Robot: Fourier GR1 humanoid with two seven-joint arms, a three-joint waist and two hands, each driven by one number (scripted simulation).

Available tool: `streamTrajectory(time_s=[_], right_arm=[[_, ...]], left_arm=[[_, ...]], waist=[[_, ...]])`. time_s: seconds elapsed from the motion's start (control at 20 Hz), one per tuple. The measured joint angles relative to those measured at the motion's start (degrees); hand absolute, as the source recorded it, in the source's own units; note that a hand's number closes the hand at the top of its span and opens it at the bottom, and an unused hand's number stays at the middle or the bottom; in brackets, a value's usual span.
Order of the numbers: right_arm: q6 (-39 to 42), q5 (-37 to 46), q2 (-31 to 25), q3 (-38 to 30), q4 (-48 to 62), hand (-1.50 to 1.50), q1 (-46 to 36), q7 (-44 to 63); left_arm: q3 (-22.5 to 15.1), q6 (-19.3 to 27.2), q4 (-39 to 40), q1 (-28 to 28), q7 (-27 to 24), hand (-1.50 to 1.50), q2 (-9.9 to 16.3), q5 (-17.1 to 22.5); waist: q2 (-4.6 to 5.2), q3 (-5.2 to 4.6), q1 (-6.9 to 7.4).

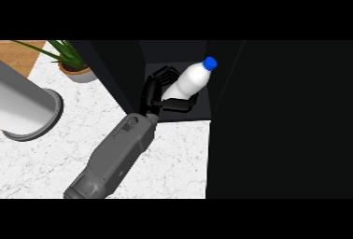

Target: Pick up the bottled water, place it into the cabinet and close the cabinet

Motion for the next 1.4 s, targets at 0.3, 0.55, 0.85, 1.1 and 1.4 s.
streamTrajectory(time_s=[0.3, 0.55, 0.85, 1.1, 1.4], right_arm=[[1.55, -0.63, -0.63, -2.25, 0.09, -1.5, 0.18, -0.99], [2.55, -0.92, -0.71, -2.94, 0.3, -1.5, 0.99, -2.12], [3.62, -1.53, -0.28, -3.78, 1.02, -1.5, 0.22, -2.73], [4.78, -1.87, -0.6, -4.6, 0.97, -1.5, 0.33, -3.19], [5.53, -2.08, -0.38, -4.45, 1.15, -1.5, 0.14, -3.22]], left_arm=[[0.93, 4.94, 8.52, -5.85, -1.18, 1.5, -0.02, 3.03], [0.38, 12.29, 16.53, -11.17, -0.96, 1.5, 0.07, -0.11], [-0.5, 18.97, 24.97, -16.25, -0.31, -1.5, 0.56, -3.63], [0.72, 21.47, 28.11, -19.06, -1.73, -1.5, 0.54, -4.02], [5.7, 16.61, 23.6, -20.05, -9.01, 1.5, 0.81, -0.4]], waist=[[0.43, 0.0, -0.89], [0.62, 0.03, -1.26], [0.97, 0.04, -1.43], [1.2, -0.01, -1.69], [1.28, -0.12, -1.13]])
